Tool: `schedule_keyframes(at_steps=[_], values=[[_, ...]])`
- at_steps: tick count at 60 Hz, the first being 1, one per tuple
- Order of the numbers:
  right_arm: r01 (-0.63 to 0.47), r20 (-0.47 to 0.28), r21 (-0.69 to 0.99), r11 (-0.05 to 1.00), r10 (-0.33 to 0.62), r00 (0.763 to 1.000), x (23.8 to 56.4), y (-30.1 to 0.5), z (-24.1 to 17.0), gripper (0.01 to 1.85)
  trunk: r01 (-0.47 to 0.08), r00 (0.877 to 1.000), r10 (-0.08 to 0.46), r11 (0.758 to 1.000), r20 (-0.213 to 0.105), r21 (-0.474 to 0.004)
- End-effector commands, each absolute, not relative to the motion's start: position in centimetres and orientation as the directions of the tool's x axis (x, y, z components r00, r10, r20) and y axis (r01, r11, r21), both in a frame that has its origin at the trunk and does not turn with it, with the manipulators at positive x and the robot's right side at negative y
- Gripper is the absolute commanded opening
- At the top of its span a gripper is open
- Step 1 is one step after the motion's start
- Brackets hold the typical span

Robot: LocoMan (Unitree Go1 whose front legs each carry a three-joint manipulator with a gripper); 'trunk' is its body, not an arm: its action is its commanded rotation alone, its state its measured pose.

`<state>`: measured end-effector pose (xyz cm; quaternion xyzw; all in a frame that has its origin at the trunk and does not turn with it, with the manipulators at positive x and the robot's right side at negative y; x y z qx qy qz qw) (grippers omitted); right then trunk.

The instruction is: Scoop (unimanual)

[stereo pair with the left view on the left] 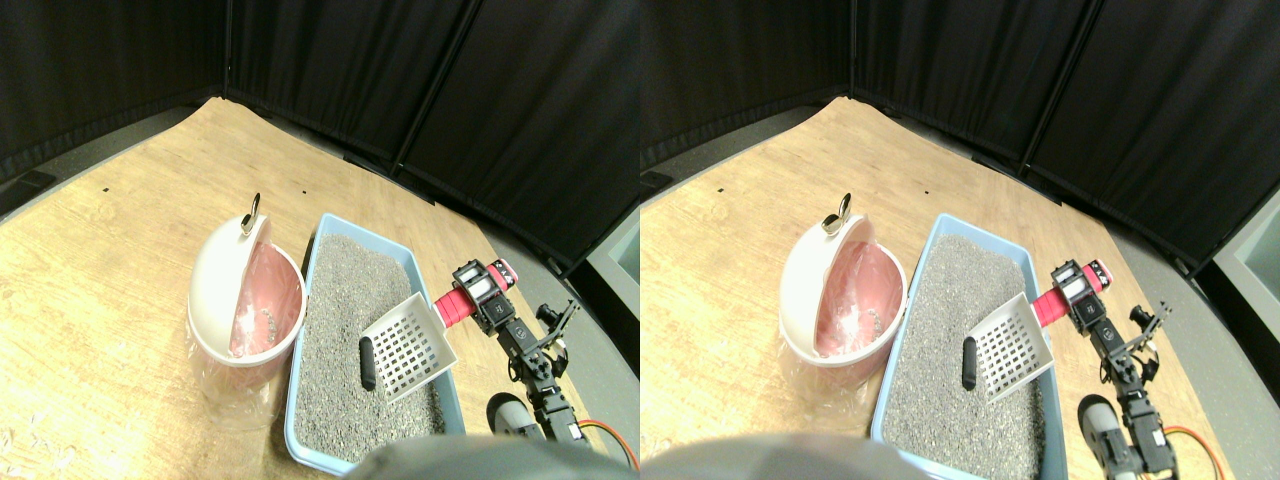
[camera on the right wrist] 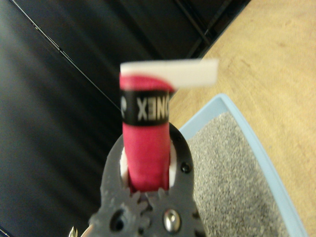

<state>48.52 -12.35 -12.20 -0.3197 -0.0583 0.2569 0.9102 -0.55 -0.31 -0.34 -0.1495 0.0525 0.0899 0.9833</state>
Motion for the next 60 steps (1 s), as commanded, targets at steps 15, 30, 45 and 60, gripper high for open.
schedule_keyframes(at_steps=[15, 30, 45, 60], values=[[-0.580, -0.211, -0.511, 0.635, 0.561, 0.800, 46.6, -10.2, -17.6, 0.06, -0.242, 0.965, 0.191, 0.917, -0.182, -0.317], [-0.522, -0.197, -0.483, 0.703, 0.493, 0.847, 47.4, -10.9, -16.0, 0.06, -0.237, 0.967, 0.190, 0.918, -0.172, -0.317], [-0.441, -0.084, -0.413, 0.797, 0.449, 0.890, 48.4, -12.3, -13.3, 0.06, -0.214, 0.974, 0.177, 0.930, -0.144, -0.300], [-0.301, -0.044, -0.118, 0.946, 0.298, 0.954, 49.2, -14.6, -11.9, 0.06, -0.199, 0.978, 0.170, 0.935, -0.124, -0.292]])
